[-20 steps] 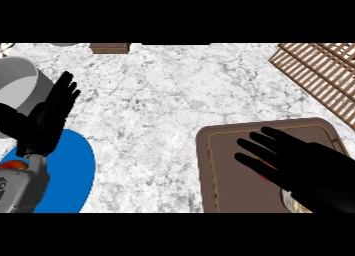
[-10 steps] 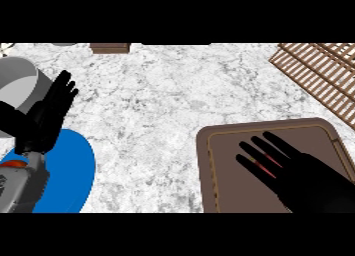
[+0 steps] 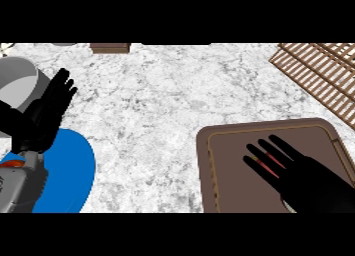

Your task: Pick the bell pepper from the tray and place it in the tiered shelf

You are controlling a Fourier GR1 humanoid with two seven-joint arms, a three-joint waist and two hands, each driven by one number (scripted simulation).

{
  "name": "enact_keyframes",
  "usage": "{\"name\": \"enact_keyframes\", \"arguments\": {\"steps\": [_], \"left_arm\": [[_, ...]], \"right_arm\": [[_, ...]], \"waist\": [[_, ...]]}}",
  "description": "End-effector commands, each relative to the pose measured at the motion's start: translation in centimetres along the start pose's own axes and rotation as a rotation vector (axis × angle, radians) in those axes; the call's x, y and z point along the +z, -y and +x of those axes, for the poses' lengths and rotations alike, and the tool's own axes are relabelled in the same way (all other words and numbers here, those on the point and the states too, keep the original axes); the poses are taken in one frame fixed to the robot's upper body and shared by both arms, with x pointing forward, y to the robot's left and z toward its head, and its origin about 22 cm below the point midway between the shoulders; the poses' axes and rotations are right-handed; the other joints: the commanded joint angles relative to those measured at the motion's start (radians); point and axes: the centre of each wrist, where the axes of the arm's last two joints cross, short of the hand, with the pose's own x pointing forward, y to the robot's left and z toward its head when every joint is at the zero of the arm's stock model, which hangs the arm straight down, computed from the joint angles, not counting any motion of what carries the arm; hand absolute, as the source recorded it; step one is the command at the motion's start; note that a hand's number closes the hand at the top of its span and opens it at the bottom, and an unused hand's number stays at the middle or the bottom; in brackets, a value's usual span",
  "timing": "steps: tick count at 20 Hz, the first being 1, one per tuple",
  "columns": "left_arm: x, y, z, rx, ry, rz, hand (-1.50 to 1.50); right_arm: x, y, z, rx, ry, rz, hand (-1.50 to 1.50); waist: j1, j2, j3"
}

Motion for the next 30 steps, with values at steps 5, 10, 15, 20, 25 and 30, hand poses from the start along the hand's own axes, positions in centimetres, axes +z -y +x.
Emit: {"name": "enact_keyframes", "arguments": {"steps": [5,10,15,20,25,30], "left_arm": [[-0.2,0.6,-1.7,-0.007,0.014,-0.012,0.00],[-0.8,-0.9,0.3,-0.001,0.010,-0.004,0.00],[0.2,0.9,-0.5,-0.011,0.020,-0.011,0.00],[-0.7,0.9,0.6,0.014,0.012,-0.022,0.00],[-1.3,0.8,-0.3,-0.006,0.009,-0.009,0.00],[-0.5,0.0,0.0,-0.007,-0.008,-0.013,0.00]], "right_arm": [[-1.4,-1.6,-0.1,-0.020,-0.007,-0.018,-1.50],[-2.5,-3.8,-2.2,-0.021,-0.008,-0.009,-1.50],[-5.9,-5.3,-0.2,-0.060,-0.008,-0.002,-1.50],[-4.8,-6.1,-1.3,-0.047,-0.015,0.021,-1.50],[-6.5,-8.1,-1.0,-0.059,-0.010,0.070,1.50],[-7.3,-5.5,-0.7,0.049,0.051,-0.013,1.50]], "waist": [[-0.001,0.001,0.000],[0.001,0.001,0.000],[0.007,0.001,0.000],[0.001,0.001,0.000],[0.000,0.002,0.000],[0.007,0.001,0.000]]}}
